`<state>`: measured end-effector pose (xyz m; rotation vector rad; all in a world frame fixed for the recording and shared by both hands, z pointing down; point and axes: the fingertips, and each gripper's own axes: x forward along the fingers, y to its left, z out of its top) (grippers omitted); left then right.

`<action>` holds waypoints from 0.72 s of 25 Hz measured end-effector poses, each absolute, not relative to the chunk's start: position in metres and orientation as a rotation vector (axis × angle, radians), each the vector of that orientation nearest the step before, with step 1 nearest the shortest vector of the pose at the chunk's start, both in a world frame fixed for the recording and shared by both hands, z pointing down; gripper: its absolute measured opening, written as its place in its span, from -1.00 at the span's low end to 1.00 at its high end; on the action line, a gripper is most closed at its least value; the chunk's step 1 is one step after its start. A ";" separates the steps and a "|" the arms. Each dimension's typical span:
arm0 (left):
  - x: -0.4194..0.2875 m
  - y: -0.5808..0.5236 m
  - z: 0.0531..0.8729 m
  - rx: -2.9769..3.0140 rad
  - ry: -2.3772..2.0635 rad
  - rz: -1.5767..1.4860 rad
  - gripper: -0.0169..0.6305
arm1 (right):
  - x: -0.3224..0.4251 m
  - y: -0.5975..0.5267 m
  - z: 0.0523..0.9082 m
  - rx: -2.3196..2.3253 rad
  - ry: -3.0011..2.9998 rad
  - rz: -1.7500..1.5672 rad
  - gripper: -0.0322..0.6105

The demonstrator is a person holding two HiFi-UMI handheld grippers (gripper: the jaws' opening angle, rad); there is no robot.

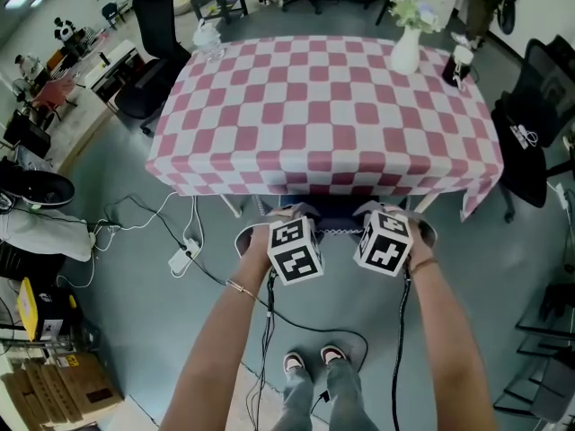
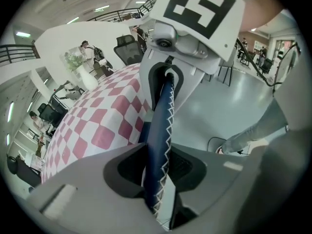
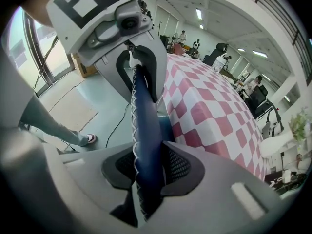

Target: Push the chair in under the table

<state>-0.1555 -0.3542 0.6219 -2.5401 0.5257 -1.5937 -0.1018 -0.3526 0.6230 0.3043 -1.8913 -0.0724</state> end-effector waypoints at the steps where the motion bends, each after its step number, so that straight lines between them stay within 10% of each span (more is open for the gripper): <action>1: -0.155 -0.355 0.622 -2.541 0.533 -1.586 -0.65 | -0.102 -0.353 0.623 0.304 -1.893 -0.074 -0.58; 18: -0.154 -0.348 0.626 -2.524 0.490 -1.609 -0.66 | -0.100 -0.348 0.627 0.296 -1.882 -0.078 -0.55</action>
